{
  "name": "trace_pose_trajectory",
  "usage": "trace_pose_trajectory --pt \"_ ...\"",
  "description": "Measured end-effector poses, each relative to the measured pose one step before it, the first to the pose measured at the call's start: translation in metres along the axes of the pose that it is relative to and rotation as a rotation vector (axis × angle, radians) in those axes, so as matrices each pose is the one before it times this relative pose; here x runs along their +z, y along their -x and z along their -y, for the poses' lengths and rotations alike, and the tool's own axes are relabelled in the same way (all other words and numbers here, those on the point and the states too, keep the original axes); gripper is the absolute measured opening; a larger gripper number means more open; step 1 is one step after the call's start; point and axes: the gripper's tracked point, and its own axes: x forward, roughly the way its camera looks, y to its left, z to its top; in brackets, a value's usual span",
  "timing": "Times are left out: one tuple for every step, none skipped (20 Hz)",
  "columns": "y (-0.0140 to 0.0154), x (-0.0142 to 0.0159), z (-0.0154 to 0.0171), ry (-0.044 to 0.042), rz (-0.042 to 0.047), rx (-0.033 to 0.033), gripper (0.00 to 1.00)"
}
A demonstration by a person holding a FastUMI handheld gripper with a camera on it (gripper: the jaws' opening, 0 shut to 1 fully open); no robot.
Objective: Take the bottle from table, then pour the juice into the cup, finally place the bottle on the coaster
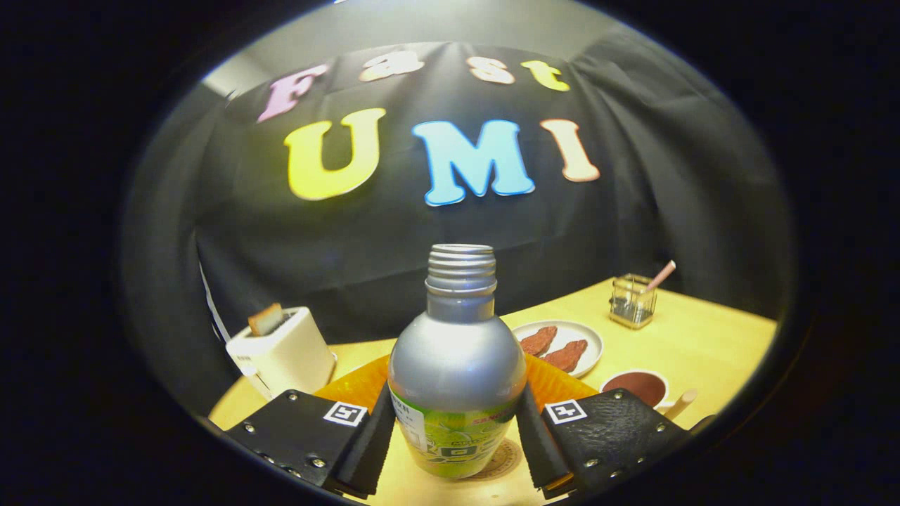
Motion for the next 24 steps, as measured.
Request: trace_pose_trajectory --pt "-0.00088 -0.00106 -0.00181 0.059 0.00337 -0.00845 0.77" --pt "-0.00399 -0.00103 -0.00158 0.04125 0.01083 -0.00645 0.77" --pt "-0.00167 -0.00071 0.00018 0.02793 0.01373 -0.00671 0.78" --pt "-0.00028 -0.00275 0.0008 0.01598 0.0103 -0.01091 0.78" --pt "-0.00129 -0.0027 -0.00084 0.00224 0.01132 -0.00631 0.78" --pt "-0.00325 -0.0045 -0.00044 -0.00827 0.00945 -0.00076 0.78" --pt "-0.00182 -0.00456 -0.00086 -0.01301 0.00705 0.00403 0.78" --pt "-0.00162 -0.00488 0.00233 -0.01379 0.00216 -0.00209 0.78" --pt "-0.00167 -0.00501 0.00254 -0.01027 -0.00759 -0.00106 0.78" --pt "-0.00386 -0.00397 0.00284 -0.01155 -0.00655 -0.00166 0.77" --pt "-0.00263 -0.0038 0.0021 -0.01463 -0.00538 -0.00421 0.77" --pt "-0.00245 -0.00706 -0.00006 -0.01434 -0.00789 0.00305 0.78" --pt "-0.00163 -0.00643 -0.00076 -0.01669 -0.00936 0.0069 0.78" --pt "0.00022 -0.00498 0.00057 -0.01183 -0.00687 0.00012 0.78" --pt "-0.00118 -0.00374 0.00097 -0.01235 -0.00589 -0.00497 0.78" --pt "-0.00027 -0.00517 0.00054 -0.01246 -0.00576 -0.00871 0.77" --pt "-0.00073 -0.00234 0.00109 -0.00911 -0.00157 -0.00563 0.77" --pt "0.00217 -0.00164 0.00207 -0.01041 0.00078 -0.0004 0.78" --pt "0.0001 -0.00228 -0.00033 -0.00759 0.00306 -0.00525 0.78" --pt "-0.0012 0.00052 -0.00043 -0.00208 0.01242 -0.00434 0.78" --pt "-0.00156 0.00069 0.00029 0.00686 0.00947 -0.0073 0.78" --pt "0.00044 -0.00139 -0.00054 0.00839 0.00394 -0.00107 0.78" --pt "-0.00107 0.00189 -0.00102 0.01336 0.00978 -0.00141 0.78" --pt "-0.00157 -0.00003 -0.00223 0.01853 0.00211 0.00368 0.78"
